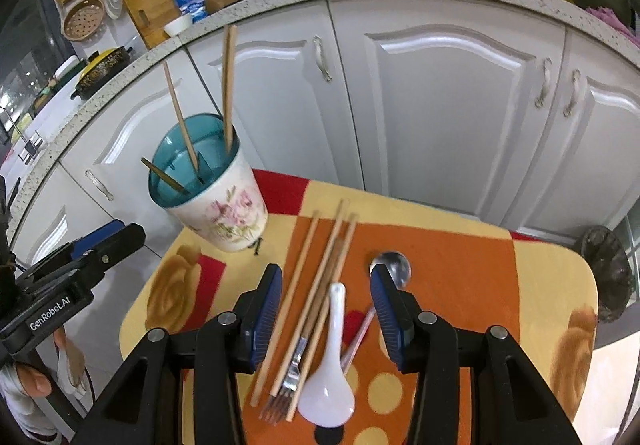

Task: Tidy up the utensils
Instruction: 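Withdraw both tools from the holder back over the remaining utensils, then lower both open tools toward the chopsticks and metal spoon on the cloth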

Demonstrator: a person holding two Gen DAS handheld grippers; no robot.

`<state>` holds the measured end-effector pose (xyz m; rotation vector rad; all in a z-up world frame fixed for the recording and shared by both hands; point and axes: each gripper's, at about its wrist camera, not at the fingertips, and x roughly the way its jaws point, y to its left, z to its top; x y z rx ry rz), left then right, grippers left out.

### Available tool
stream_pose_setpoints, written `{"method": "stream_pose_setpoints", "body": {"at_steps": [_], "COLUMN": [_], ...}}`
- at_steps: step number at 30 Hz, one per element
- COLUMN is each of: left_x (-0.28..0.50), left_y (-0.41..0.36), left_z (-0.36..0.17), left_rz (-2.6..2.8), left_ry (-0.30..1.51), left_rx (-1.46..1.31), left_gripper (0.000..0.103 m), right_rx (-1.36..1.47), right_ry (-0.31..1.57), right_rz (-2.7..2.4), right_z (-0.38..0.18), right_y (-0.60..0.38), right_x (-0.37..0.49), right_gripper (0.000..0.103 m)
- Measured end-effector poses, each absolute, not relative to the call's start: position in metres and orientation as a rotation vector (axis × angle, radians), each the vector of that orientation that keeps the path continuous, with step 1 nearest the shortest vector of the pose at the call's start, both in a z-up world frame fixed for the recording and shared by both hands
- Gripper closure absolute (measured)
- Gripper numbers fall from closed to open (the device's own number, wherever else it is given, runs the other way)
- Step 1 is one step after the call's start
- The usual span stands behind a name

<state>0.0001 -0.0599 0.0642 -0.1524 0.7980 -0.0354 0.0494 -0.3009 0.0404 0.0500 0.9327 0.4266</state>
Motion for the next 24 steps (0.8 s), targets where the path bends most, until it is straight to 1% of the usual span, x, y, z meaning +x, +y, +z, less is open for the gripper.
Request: {"method": "stream_pose_setpoints", "body": {"at_steps": [16, 24], "left_x": [-0.005, -0.001], "left_y": [-0.074, -0.072], "left_z": [0.047, 0.016], "left_rz": [-0.053, -0.110], "left_ry": [0.837, 0.934], "left_rx": [-0.123, -0.177], "left_gripper": [0.056, 0.056], "right_rx": [0.046, 0.054], "right_ry": [1.003, 1.065], "right_rz": [0.391, 0.361], "right_z": [0.011, -0.017], "right_y": [-0.317, -0.325], "right_x": [0.043, 0.052], "right_gripper": [0.059, 0.059]}}
